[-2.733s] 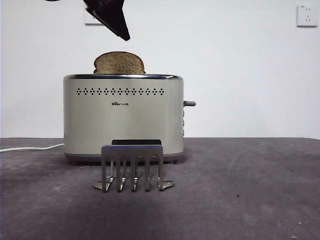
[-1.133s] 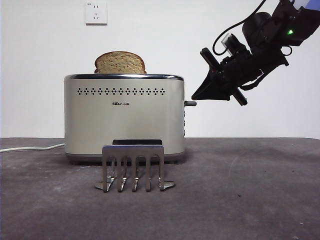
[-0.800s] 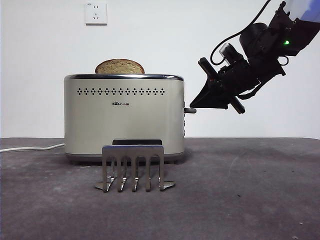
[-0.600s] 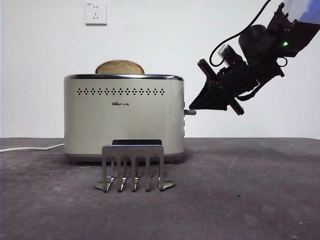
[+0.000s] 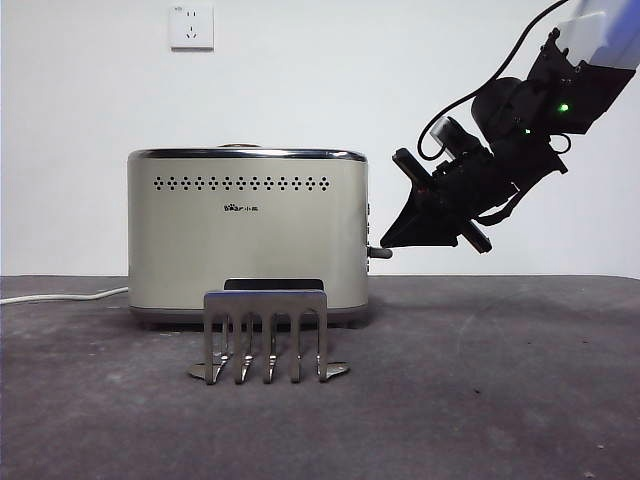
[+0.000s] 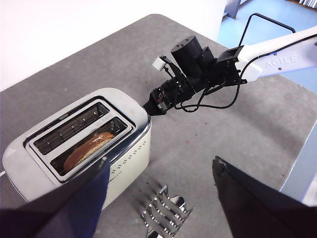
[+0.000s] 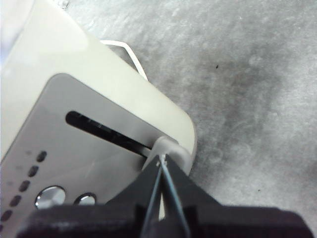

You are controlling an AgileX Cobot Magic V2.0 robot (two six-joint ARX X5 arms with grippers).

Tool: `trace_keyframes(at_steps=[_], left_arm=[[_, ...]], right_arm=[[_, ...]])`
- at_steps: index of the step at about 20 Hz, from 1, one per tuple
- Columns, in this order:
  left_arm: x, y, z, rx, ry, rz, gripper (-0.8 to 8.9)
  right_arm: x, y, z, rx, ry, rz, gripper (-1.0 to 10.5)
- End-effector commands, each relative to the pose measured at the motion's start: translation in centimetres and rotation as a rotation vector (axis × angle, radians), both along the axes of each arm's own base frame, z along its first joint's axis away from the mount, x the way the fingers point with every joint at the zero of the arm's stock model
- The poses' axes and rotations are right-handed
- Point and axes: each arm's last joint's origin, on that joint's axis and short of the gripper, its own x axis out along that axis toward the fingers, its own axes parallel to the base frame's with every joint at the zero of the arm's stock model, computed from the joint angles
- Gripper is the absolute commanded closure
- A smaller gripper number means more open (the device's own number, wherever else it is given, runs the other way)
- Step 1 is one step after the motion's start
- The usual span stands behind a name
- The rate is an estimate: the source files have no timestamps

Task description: Pick up a slice of bread from the rack,put the bread on the toaster,press the button

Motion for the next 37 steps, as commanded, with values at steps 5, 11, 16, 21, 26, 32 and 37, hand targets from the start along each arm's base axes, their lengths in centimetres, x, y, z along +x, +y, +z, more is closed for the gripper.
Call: trace_keyframes(at_steps=[5, 11, 16, 21, 26, 32, 37], left_arm=[[-0.1, 0.0, -0.1, -0.003, 0.007, 0.0, 4.64], [-0.1, 0.0, -0.1, -0.003, 0.007, 0.0, 4.64], [-0.1, 0.0, -0.1, -0.002, 0.007, 0.001, 4.64], [-0.1, 0.0, -0.1, -0.002, 0.007, 0.001, 4.67], [-0.1, 0.0, -0.1, -0.002, 0.009, 0.0, 4.67], [-0.4, 0.2, -0.6, 0.026, 0.071, 0.001, 4.68], [-0.6, 0.3, -1.0, 0.043, 0.112, 0.0, 4.72]], right_arm=[[-0.5, 0.0, -2.6, -0.044, 0.096, -0.009, 9.6], [-0.5, 0.0, -2.6, -0.044, 0.095, -0.009, 9.6], [-0.4, 0.0, -1.6, -0.025, 0.063, -0.013, 9.6], [-1.6, -0.3, 5.2, 0.014, -0.106, -0.021, 9.6], [-6.2, -1.4, 13.3, 0.015, -0.206, -0.012, 9.6], [-15.4, -3.3, 18.1, -0.133, -0.086, 0.099, 9.6], [-20.1, -4.3, 19.2, -0.2, 0.005, 0.166, 9.6]])
